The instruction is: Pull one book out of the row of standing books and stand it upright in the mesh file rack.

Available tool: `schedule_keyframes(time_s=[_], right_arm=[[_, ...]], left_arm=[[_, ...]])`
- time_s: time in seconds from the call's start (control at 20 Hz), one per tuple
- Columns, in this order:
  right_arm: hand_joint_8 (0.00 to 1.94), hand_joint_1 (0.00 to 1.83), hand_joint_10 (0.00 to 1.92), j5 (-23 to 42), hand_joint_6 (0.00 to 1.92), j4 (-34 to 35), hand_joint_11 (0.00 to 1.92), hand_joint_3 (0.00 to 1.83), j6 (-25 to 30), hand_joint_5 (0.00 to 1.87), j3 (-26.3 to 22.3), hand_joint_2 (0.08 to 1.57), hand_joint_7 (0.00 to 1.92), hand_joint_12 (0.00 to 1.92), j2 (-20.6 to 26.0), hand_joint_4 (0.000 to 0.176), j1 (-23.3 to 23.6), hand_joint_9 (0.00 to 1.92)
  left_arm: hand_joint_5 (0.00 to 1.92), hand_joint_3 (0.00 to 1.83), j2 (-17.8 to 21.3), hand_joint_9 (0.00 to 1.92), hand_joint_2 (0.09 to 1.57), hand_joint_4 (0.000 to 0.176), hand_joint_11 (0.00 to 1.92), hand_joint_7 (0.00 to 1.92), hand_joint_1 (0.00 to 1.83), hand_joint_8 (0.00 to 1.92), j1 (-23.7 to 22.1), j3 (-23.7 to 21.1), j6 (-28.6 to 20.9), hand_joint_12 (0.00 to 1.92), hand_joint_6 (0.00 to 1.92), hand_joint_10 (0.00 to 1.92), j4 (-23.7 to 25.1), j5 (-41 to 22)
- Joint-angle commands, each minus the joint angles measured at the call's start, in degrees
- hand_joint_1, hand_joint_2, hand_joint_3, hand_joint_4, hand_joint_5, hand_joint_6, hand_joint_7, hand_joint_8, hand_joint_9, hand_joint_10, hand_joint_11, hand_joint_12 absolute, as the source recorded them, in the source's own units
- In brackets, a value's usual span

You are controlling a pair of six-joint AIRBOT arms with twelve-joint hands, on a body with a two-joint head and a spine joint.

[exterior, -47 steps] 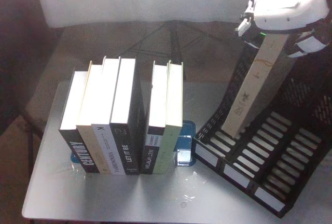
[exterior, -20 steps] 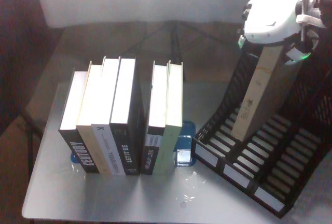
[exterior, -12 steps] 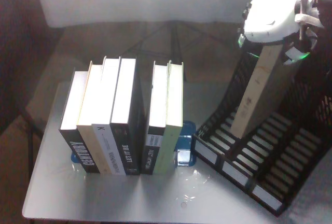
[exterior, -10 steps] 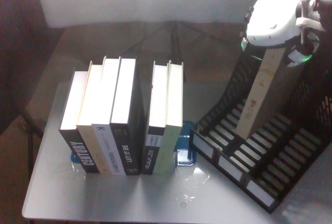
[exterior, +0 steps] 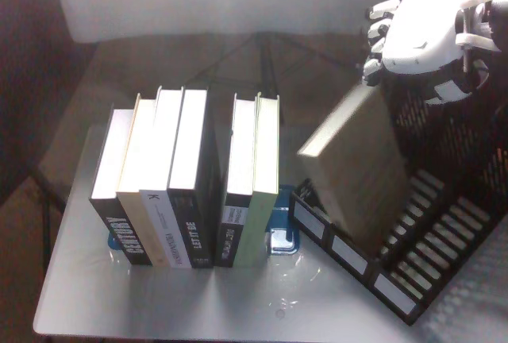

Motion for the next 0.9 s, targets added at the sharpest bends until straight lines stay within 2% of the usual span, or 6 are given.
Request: schedule_keyframes(time_s=[0.0, 0.25, 0.3, 0.65, 0.8, 0.85], right_arm=[[0.0, 0.97, 0.69, -4.44, 0.21, -0.53, 0.0, 0.0, -0.39, 0.34, -0.16, 1.19, 0.38, 1.4, 1.08, 0.0, 0.21, 0.12], [0.0, 0.5, 0.42, -4.9, 0.09, -0.51, 0.0, 0.02, 1.52, 0.09, -1.77, 1.21, 0.12, 0.97, 2.42, 0.022, 0.21, 0.03], [0.0, 0.34, 0.35, -4.94, 0.07, -0.46, 0.0, 0.02, 1.89, 0.08, -2.43, 1.26, 0.08, 0.83, 2.7, 0.0, 0.21, 0.03], [0.0, 0.52, 0.08, -5.63, 0.0, 5.95, 0.0, 0.0, 1.91, 0.0, -7.62, 1.36, 0.0, 0.33, 7.75, 0.0, 1.26, 0.0], [0.0, 0.43, 0.0, -4.9, 0.0, 14.19, 0.0, 0.0, -1.51, 0.0, -9.69, 1.37, 0.0, 0.22, 10.86, 0.01, 1.95, 0.0], [0.0, 0.41, 0.02, -4.01, 0.0, 26.86, 0.0, 0.0, -9.68, 0.0, -10.07, 1.34, 0.0, 0.42, 12.05, 0.056, 1.95, 0.03]], left_arm=[[0.0, 0.0, 0.13, 0.0, 1.36, 0.035, 0.0, 0.0, 0.08, 0.0, -0.21, 0.48, -0.38, 0.0, 0.0, 0.0, -1.08, -7.23], [0.0, 0.0, 0.13, 0.0, 1.36, 0.045, 0.0, 0.0, 0.12, 0.0, -0.25, 0.38, -0.48, 0.0, 0.0, 0.0, -0.87, -7.19], [0.0, 0.0, 0.13, 0.0, 1.36, 0.046, 0.0, 0.0, 0.12, 0.0, -0.37, 0.38, -0.49, 0.0, 0.0, 0.0, -0.7, -7.14], [0.0, 0.0, 0.19, 0.0, 1.36, 0.016, 0.0, 0.0, 0.21, 0.0, -1.6, 0.4, -0.12, 0.0, 0.0, 0.0, 0.89, -6.53], [0.0, 0.0, 0.22, 0.0, 1.36, 0.018, 0.0, 0.0, 0.19, 0.0, -2.5, 0.46, 0.04, 0.0, 0.0, 0.0, 1.99, -6.15], [0.0, 0.0, 0.19, 0.0, 1.37, 0.03, 0.0, 0.0, 0.19, 0.0, -3.03, 0.58, 0.17, 0.0, 0.0, 0.0, 2.59, -5.81]])
